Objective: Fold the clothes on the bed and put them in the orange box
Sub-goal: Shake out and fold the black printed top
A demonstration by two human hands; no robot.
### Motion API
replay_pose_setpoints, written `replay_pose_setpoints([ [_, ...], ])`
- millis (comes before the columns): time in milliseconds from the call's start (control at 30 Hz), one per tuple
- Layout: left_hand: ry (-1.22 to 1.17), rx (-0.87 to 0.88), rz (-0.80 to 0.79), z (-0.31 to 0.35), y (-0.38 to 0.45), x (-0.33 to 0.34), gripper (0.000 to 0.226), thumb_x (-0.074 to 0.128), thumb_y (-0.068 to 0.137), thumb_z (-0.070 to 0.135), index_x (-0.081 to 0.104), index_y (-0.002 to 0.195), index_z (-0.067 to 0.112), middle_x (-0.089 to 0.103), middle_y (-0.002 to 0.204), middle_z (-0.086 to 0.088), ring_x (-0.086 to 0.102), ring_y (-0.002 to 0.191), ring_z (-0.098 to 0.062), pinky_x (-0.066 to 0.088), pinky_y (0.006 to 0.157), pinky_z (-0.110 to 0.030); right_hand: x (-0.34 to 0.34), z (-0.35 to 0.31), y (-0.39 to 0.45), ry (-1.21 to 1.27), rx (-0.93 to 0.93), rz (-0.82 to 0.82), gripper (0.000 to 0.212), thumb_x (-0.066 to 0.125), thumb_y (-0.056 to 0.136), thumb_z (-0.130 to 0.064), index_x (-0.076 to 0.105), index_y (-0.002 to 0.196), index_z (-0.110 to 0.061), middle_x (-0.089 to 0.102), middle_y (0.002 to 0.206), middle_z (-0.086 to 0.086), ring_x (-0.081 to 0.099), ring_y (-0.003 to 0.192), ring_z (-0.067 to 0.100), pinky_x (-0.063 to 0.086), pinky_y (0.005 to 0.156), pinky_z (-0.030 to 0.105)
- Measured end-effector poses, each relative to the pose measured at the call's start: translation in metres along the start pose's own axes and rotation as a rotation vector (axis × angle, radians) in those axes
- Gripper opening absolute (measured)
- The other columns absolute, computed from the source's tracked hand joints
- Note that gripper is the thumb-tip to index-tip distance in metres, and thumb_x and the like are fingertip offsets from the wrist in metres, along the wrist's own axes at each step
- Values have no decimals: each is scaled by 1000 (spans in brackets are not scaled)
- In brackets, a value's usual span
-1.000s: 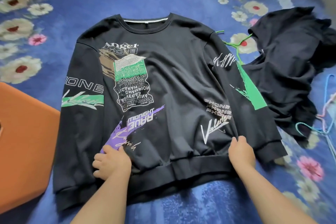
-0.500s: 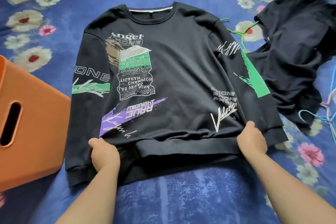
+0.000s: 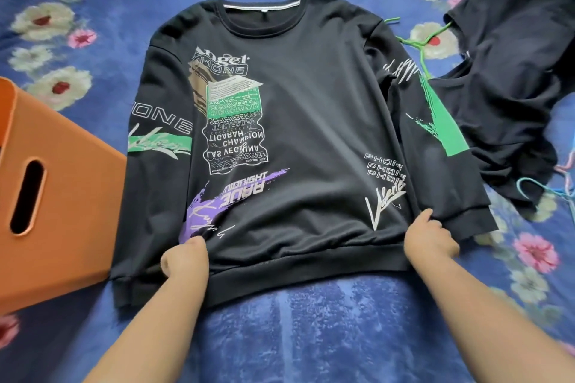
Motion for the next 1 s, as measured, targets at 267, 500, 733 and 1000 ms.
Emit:
replay_pose_setpoints([
  [267, -57, 210, 301, 49, -3, -105, 35, 48, 89, 3, 52, 122, 11, 58, 121, -5, 57, 111, -24, 47, 81, -30, -63, -15, 29, 74, 48, 97, 37, 46, 89, -9, 53, 126, -10, 49, 134, 10, 47, 122, 28, 45, 90, 37],
  [500, -277, 530, 714, 116, 29, -159, 66, 90, 38, 36, 68, 95, 10, 68, 96, -16, 65, 91, -33, 55, 58, -35, -70, 1, 73, 115, -154, 76, 37, 50, 92, -34, 45, 117, -7, 53, 125, 10, 54, 114, 27, 44, 81, 32],
  [733, -244, 460, 531, 155, 48, -177, 66, 31, 90, 57, 38, 142, 16, 28, 148, -23, 30, 135, -39, 31, 102, -54, -60, 2, 93, 134, -354, 3, 41, 52, 86, -51, 31, 80, -16, 59, 106, 4, 59, 102, 26, 37, 67, 31],
  [1000, -739, 425, 696, 153, 58, -241, 29, 42, 93, 27, 62, 94, 5, 63, 90, -11, 56, 88, -33, 45, 75, -39, -196, 78, 136, 614, -143, 470, 39, 42, 86, -8, 57, 121, -17, 61, 115, 19, 54, 104, 38, 37, 72, 34],
])
Point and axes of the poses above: each hand's wrist, its own y-axis towards the middle knuckle, its own x-axis out of the palm, z = x × y, the point moved 4 cm from there along y, towards the middle knuckle
